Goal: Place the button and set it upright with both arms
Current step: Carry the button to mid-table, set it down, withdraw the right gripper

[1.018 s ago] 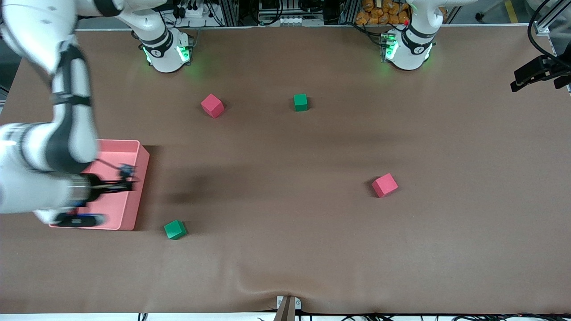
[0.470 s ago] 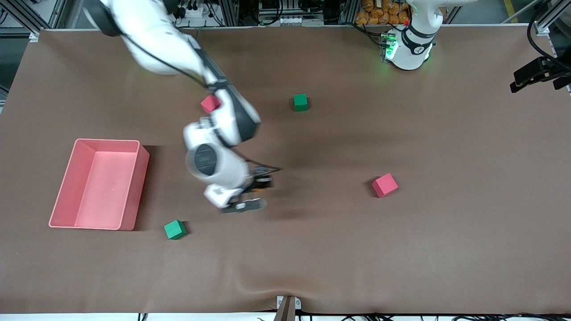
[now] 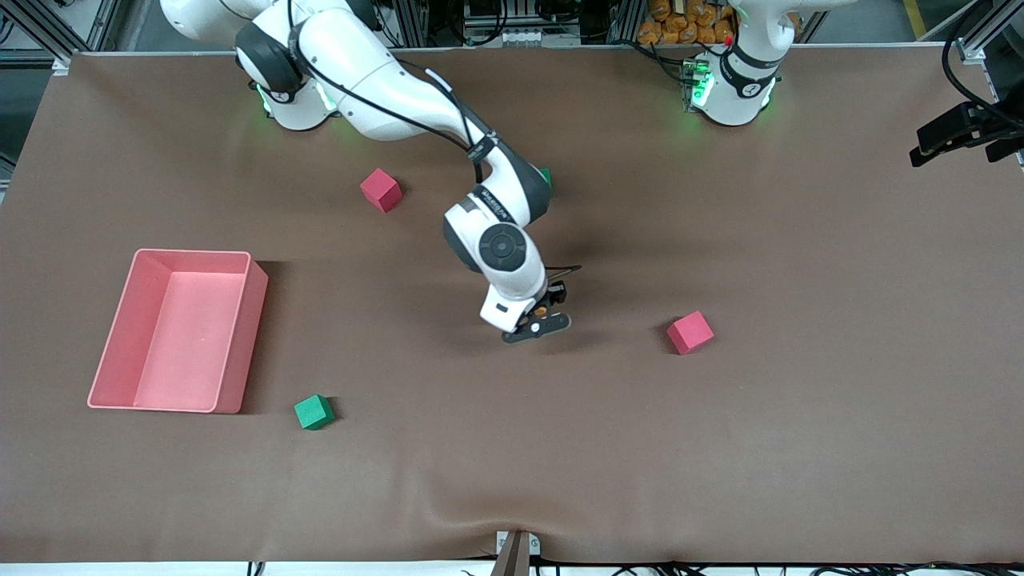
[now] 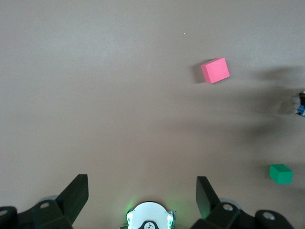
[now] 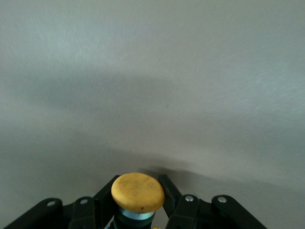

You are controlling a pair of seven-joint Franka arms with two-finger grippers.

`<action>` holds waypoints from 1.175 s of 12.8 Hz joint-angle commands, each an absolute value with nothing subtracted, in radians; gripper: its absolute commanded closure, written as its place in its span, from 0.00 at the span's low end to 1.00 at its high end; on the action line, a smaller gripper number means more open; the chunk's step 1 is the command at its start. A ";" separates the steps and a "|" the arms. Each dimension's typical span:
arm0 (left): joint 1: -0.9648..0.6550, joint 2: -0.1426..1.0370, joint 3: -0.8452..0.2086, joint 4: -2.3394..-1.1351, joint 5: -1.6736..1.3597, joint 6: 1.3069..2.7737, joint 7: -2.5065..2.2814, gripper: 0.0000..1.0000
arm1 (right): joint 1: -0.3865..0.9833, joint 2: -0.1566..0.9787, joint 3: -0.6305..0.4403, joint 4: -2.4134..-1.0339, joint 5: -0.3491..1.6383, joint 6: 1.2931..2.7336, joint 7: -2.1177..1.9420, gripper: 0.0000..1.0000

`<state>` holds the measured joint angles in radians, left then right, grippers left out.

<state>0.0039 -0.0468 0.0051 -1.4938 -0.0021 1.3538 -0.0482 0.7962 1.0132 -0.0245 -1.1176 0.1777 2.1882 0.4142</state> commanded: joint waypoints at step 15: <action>-0.044 0.109 -0.080 -1.474 -0.052 1.405 -0.149 0.00 | 0.228 0.634 0.092 -1.011 0.143 1.555 0.451 0.00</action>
